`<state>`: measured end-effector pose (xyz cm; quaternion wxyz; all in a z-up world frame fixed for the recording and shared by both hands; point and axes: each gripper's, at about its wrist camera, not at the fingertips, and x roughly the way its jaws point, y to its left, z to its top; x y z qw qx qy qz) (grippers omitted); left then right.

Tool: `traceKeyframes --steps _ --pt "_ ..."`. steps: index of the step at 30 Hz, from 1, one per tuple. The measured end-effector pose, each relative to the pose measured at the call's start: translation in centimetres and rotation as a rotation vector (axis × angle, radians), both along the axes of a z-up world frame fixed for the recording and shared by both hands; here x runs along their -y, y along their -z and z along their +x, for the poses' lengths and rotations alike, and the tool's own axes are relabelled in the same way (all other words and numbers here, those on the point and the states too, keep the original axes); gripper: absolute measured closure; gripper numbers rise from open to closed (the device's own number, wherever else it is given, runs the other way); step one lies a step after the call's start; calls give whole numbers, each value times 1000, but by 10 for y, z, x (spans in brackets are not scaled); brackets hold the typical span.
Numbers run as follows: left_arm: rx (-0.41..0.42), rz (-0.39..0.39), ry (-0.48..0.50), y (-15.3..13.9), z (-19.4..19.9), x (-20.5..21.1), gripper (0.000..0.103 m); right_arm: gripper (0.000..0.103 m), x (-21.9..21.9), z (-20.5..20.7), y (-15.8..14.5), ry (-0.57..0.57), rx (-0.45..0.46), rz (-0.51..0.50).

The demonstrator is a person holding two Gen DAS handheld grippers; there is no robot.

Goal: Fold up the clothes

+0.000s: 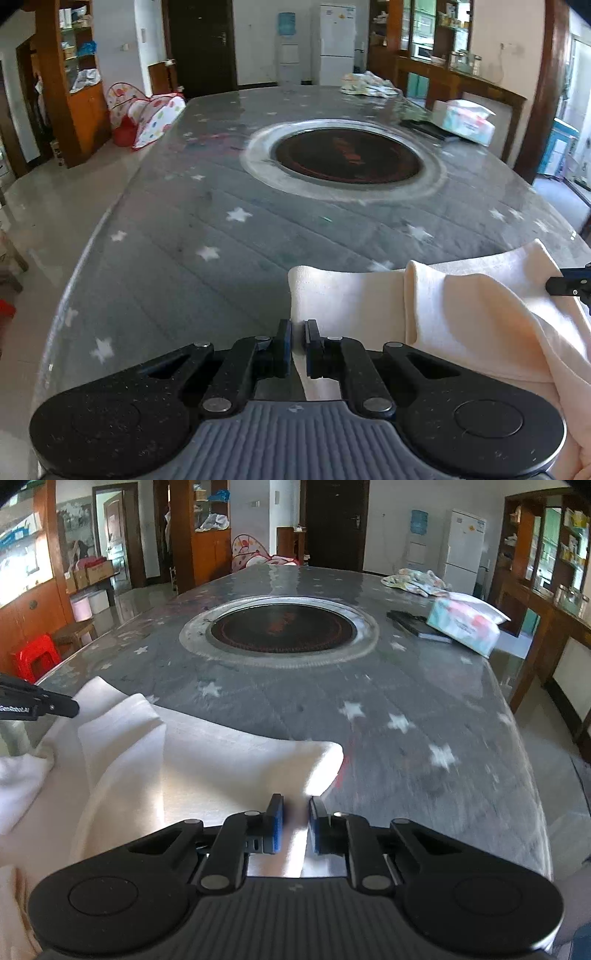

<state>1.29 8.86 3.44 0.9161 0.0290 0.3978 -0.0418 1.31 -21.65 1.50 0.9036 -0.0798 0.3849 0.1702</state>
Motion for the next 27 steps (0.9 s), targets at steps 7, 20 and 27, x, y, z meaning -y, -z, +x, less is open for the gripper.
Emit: traceKeyframes --steps 7,20,27 --pt "-17 -10 -59 5 30 -17 94 90 -20 40 3 -17 3 -24" --pt "38 -133 49 -32 -28 -13 73 79 -29 -14 -38 -171 31 35" --pt "-23 -211 334 -40 -100 26 55 74 -41 -61 -49 -271 33 72"
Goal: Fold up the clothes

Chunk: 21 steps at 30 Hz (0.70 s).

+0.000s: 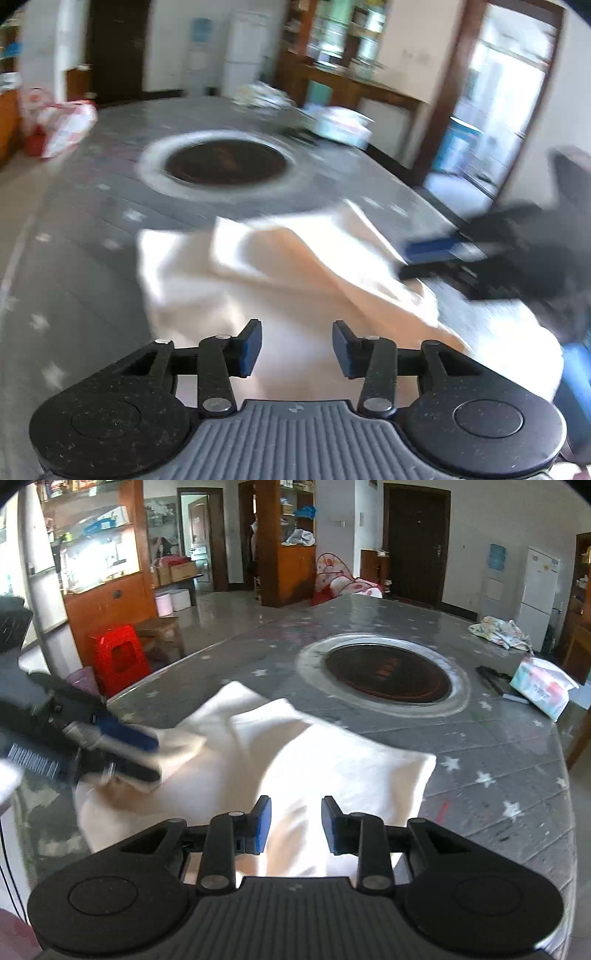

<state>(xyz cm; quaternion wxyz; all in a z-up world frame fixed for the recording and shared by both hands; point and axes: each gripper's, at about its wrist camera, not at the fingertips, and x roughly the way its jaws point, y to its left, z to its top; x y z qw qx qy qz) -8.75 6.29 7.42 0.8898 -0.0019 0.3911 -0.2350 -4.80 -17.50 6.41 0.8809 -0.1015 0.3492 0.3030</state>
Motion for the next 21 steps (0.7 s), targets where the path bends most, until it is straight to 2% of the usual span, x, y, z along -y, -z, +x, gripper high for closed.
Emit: traceKeyframes --steps 5,10,13,14,15,16,17,18,21 --pt "-18 68 7 14 -22 12 53 74 -6 -26 0 -53 -12 28" --pt "-57 76 -3 27 -28 10 51 74 -19 -52 2 -130 -8 6" --pt "-54 76 4 33 -32 9 52 74 -23 -63 11 -144 -9 -30" --pt "-53 75 6 34 -33 9 61 75 -24 -66 13 -145 -10 -42" --pt "-52 65 5 34 -33 8 75 75 -24 -68 16 -143 -10 -49" --pt "-51 56 4 33 -33 6 78 76 -24 -70 17 -137 -11 -55" --pt "-41 48 1 31 -35 4 85 81 -23 -71 17 -131 -9 -56" --pt "-33 41 -2 29 -36 2 90 90 -22 -73 17 -125 -8 -57" --pt "-7 0 4 20 -46 -6 91 96 -17 -79 13 -115 2 -37"
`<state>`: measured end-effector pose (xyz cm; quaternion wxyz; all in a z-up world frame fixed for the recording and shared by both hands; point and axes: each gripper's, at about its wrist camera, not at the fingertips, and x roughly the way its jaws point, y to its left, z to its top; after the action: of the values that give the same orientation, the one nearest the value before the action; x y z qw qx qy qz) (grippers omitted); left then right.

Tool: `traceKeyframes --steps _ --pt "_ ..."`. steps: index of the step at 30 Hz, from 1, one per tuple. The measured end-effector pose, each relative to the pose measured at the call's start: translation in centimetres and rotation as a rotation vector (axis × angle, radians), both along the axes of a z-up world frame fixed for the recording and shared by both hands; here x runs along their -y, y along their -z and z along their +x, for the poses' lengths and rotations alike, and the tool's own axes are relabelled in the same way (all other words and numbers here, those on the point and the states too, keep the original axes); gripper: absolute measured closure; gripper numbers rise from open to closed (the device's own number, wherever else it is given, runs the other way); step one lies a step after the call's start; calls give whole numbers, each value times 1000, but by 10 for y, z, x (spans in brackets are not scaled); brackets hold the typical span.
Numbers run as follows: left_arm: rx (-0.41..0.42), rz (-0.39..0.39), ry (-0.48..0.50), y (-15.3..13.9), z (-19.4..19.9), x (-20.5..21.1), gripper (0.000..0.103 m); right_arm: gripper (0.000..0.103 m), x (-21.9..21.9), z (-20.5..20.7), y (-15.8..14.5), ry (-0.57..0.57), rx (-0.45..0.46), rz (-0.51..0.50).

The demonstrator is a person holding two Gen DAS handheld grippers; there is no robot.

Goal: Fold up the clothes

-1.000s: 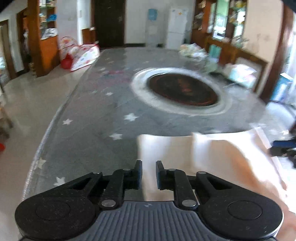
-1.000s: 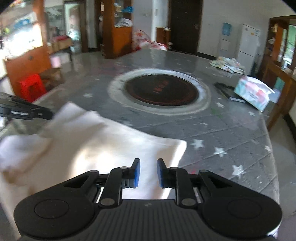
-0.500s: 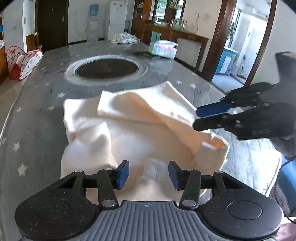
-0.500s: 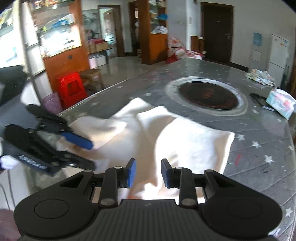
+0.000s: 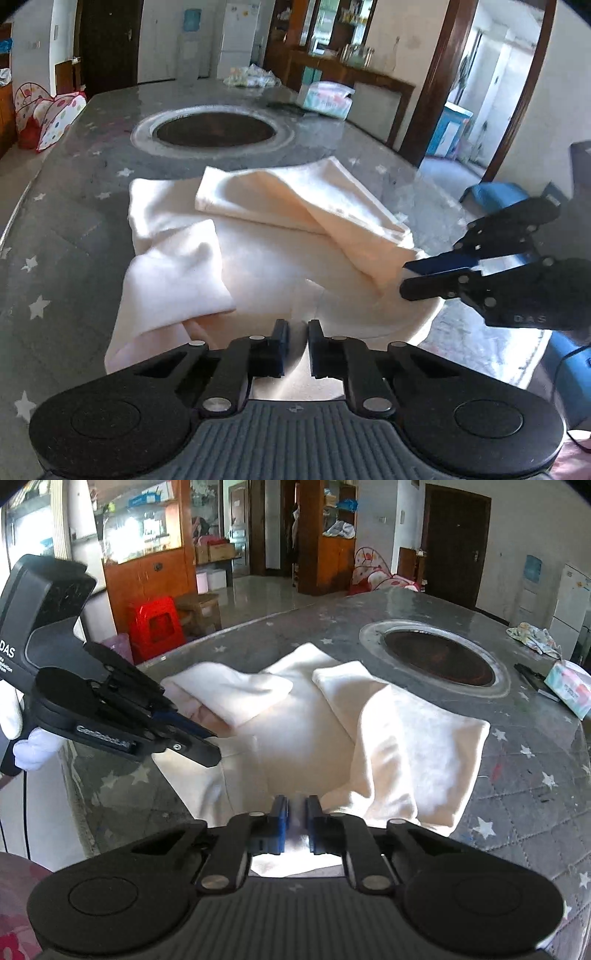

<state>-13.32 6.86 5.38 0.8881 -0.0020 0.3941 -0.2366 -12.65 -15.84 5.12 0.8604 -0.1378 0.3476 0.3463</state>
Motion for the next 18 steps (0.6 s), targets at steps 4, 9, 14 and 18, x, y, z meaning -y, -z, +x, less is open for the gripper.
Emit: traceKeyframes --steps 4,9,14,18 --pt "45 -41 37 -10 -21 -8 92 97 10 -12 -11 -9 12 38" --pt "85 -71 113 -16 -52 -16 92 97 24 -38 -19 -69 10 50" --pt "105 -62 219 -11 -80 -19 92 97 32 -57 -9 -129 -36 33" --pt "85 -16 314 -2 -87 -14 90 96 35 -60 3 -180 -90 2"
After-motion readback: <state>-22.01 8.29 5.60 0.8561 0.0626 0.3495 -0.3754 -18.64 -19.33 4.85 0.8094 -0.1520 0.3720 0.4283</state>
